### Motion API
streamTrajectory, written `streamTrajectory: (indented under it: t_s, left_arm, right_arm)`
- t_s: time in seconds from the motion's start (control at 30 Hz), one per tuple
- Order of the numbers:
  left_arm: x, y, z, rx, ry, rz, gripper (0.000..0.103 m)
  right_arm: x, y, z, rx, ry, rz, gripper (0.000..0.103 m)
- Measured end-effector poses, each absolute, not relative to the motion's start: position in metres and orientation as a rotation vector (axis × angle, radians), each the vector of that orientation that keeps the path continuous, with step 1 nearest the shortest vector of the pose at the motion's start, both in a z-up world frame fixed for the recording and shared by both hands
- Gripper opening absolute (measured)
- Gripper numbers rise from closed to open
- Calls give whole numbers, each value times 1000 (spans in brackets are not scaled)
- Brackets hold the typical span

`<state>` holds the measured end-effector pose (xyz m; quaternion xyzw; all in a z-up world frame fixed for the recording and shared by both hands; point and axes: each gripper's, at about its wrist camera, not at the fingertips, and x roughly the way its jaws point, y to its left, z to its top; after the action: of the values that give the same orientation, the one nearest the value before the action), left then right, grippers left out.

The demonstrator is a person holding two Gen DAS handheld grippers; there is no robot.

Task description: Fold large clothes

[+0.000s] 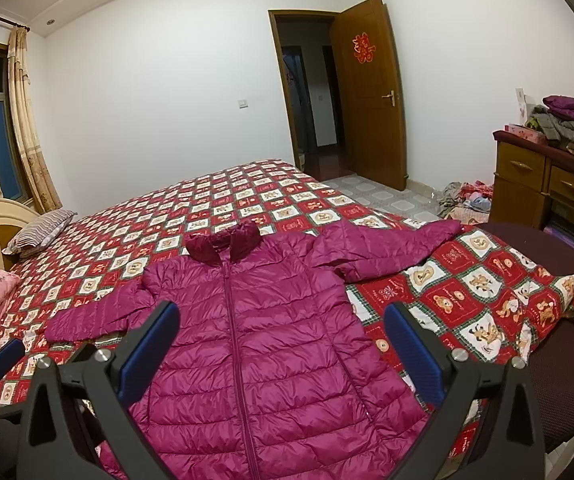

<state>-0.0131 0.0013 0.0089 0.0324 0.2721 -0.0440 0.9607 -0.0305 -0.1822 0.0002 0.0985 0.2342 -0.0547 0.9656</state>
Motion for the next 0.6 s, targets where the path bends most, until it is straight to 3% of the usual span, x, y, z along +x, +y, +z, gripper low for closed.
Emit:
streamTrajectory:
  t_s: [0.6]
  left_arm:
    - [-7, -5, 7, 67, 569, -96, 102]
  right_arm:
    - [-28, -184, -3, 198, 487, -112, 103]
